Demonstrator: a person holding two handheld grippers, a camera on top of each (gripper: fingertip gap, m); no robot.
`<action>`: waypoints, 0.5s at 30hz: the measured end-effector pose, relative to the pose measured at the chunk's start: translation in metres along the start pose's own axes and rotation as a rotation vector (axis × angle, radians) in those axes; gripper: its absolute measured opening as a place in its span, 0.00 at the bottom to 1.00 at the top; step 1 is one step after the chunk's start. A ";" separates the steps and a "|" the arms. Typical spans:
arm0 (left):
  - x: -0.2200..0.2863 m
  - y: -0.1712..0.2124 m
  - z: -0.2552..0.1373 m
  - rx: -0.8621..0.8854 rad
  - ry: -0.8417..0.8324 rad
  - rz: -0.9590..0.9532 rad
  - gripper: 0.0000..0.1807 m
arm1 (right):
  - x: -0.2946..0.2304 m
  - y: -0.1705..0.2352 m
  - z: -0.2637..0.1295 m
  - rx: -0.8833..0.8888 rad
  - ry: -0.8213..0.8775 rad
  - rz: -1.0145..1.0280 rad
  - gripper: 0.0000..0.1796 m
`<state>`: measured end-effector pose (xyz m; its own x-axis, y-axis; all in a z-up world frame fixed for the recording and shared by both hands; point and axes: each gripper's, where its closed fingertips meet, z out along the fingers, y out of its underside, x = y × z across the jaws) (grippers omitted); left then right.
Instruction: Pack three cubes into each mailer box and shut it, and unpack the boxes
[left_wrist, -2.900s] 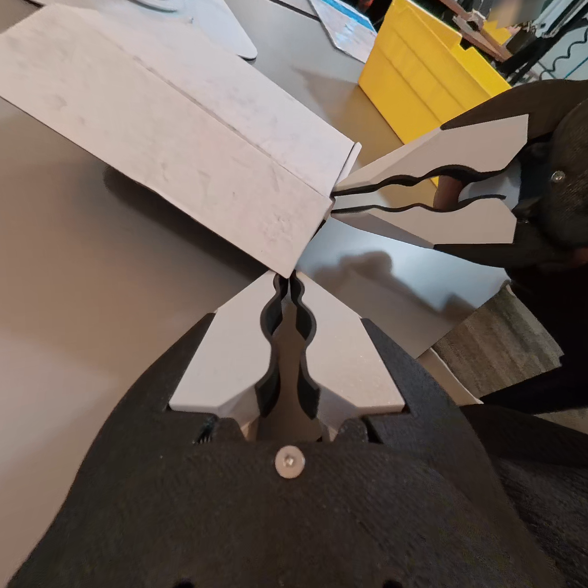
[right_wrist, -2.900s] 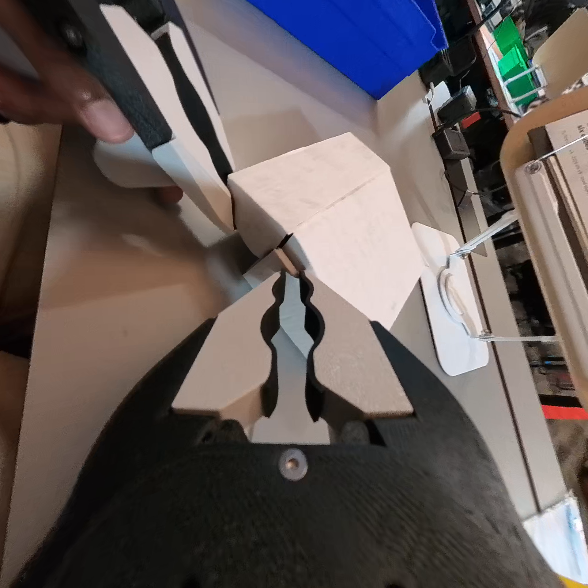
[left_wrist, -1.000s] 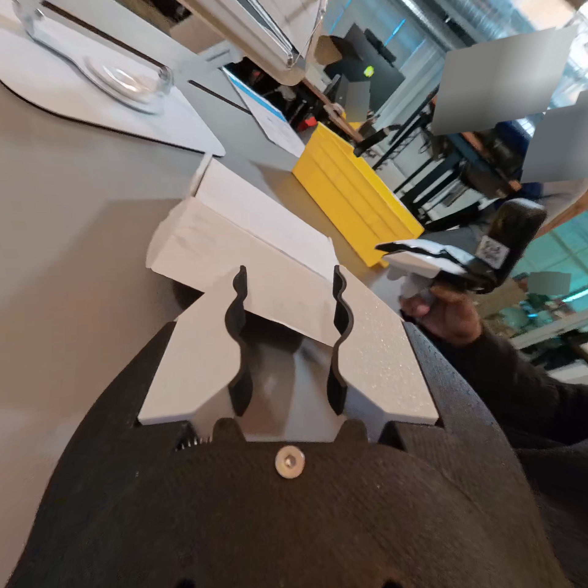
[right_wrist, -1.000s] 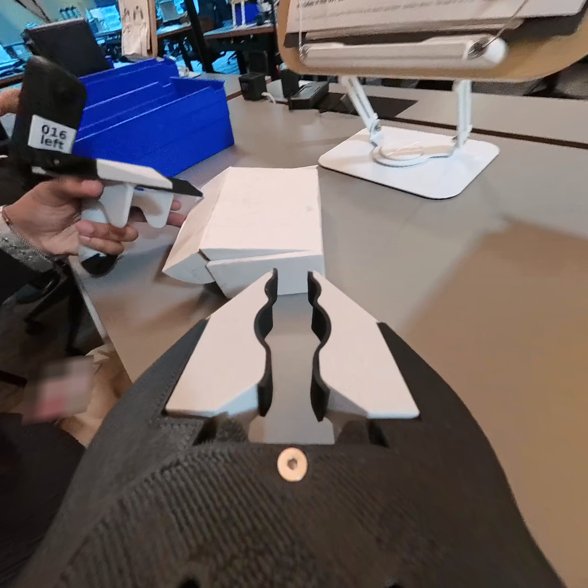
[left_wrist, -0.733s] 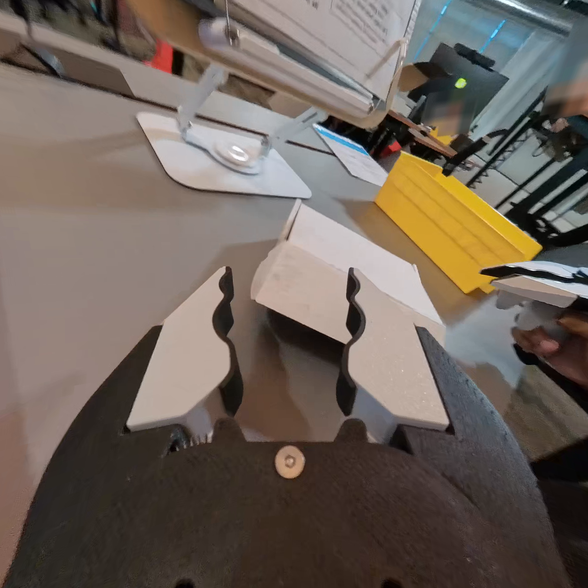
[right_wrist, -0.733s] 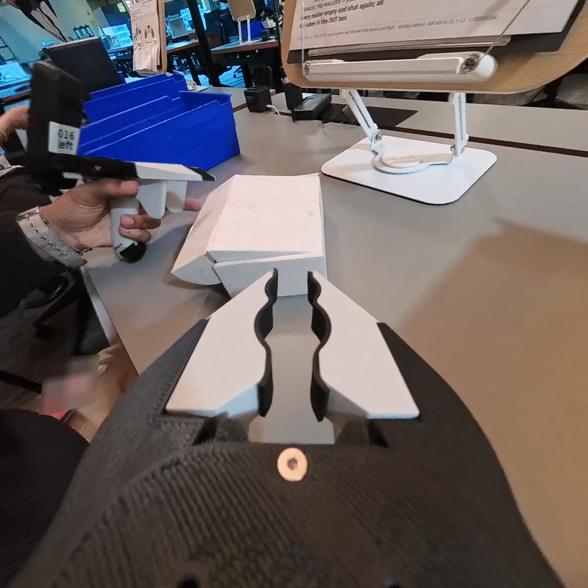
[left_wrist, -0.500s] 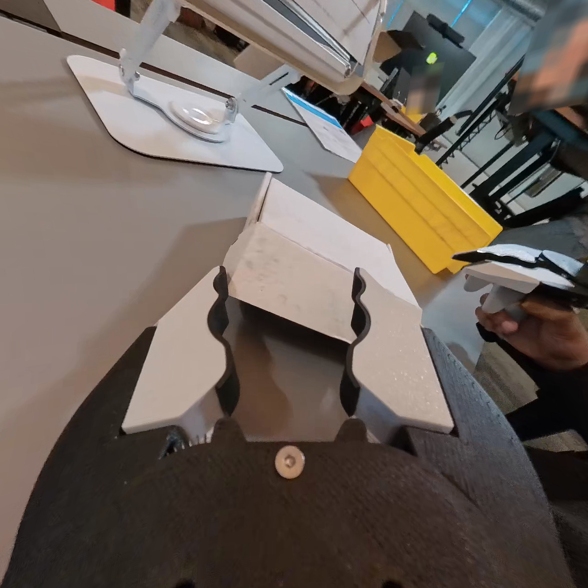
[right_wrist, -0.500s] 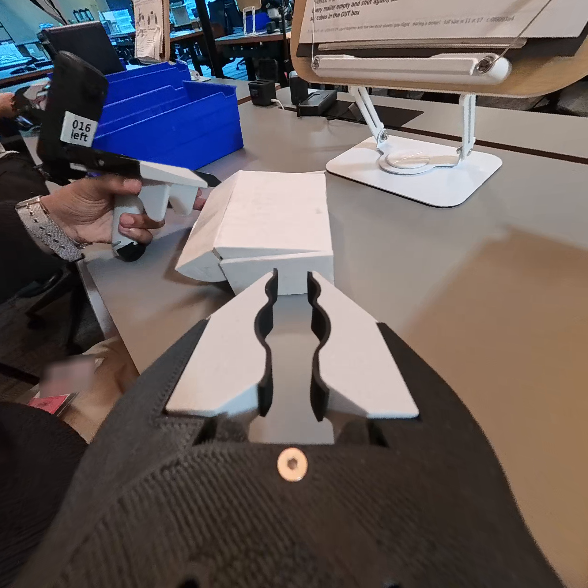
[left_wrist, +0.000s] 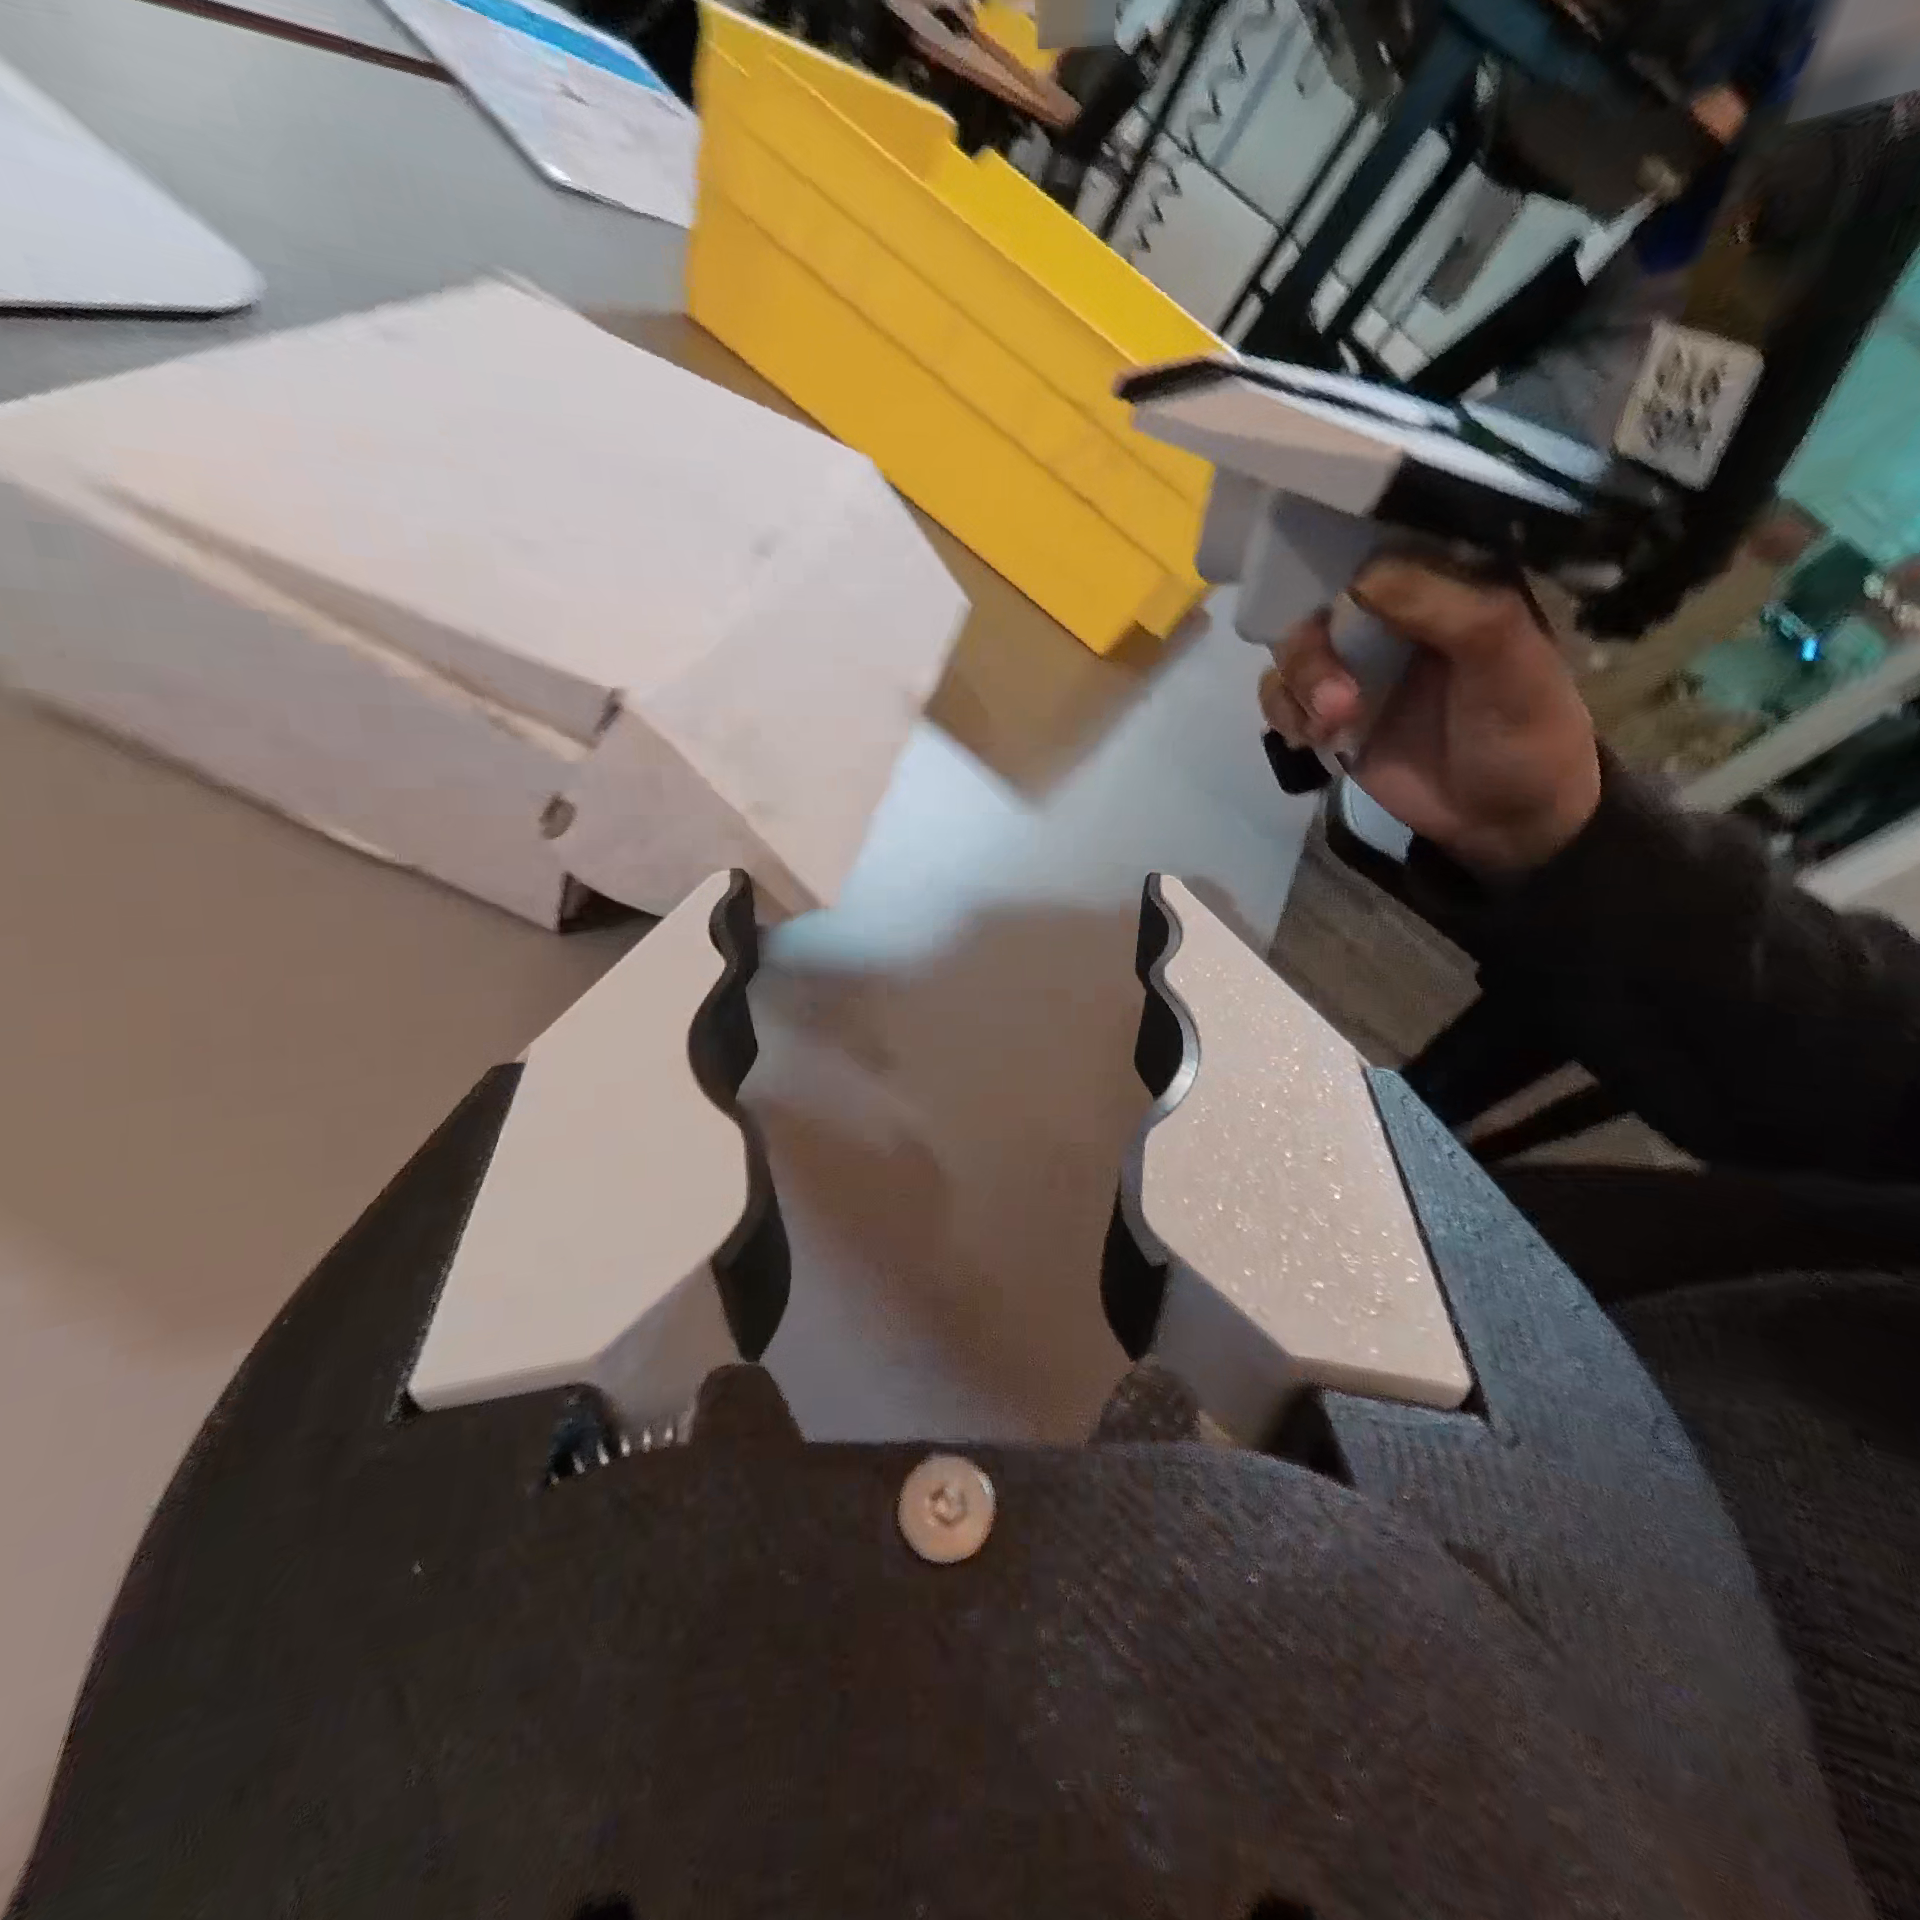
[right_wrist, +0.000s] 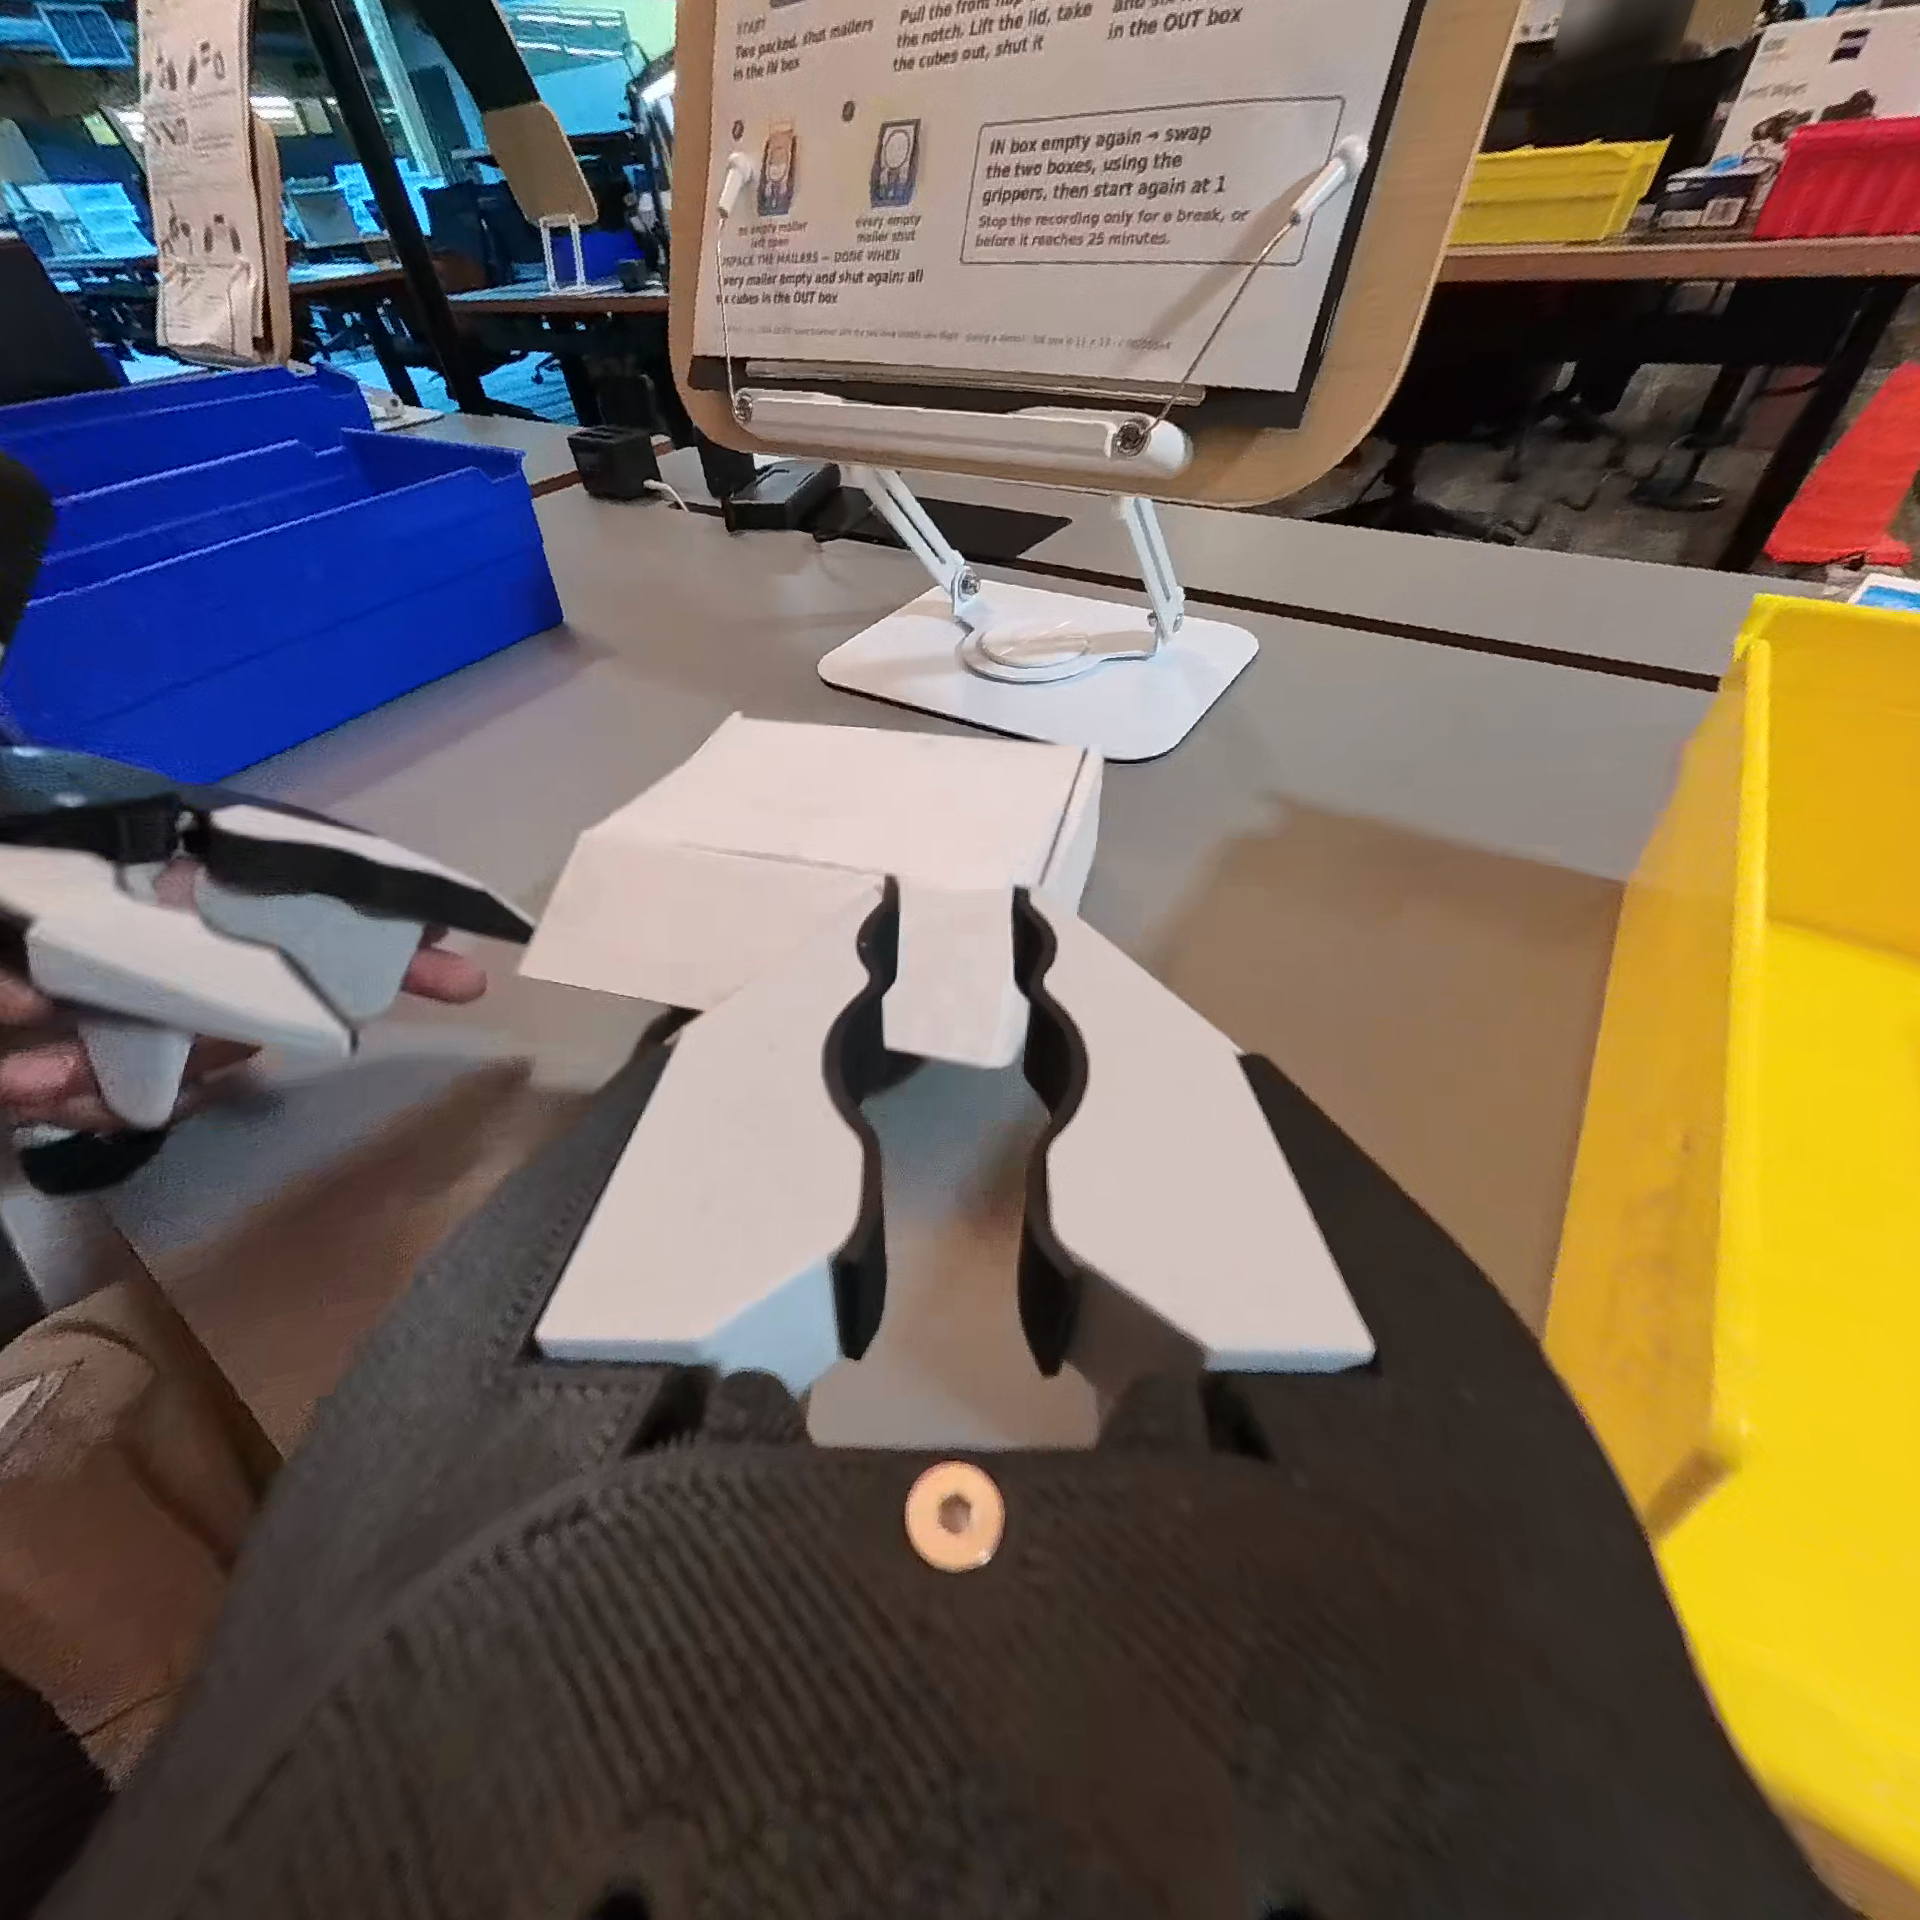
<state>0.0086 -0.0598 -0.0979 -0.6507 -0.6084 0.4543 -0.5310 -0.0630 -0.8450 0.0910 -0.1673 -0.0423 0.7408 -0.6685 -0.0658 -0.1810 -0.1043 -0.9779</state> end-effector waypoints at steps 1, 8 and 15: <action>0.008 0.005 0.006 -0.023 0.013 0.038 0.40 | -0.001 0.001 0.001 -0.003 -0.006 0.008 0.11; 0.002 0.006 0.003 -0.038 -0.028 0.043 0.39 | -0.020 0.013 0.010 -0.048 -0.067 0.024 0.13; -0.038 -0.027 -0.024 0.174 -0.072 -0.186 0.36 | -0.076 0.049 0.026 -0.190 -0.227 0.175 0.16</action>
<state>0.0344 -0.0156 -0.0858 -0.5065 -0.6283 0.5905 -0.5329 -0.3102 -0.7873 0.0429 -0.1028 -0.0899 0.8093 -0.5093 -0.2927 -0.4194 -0.1522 -0.8949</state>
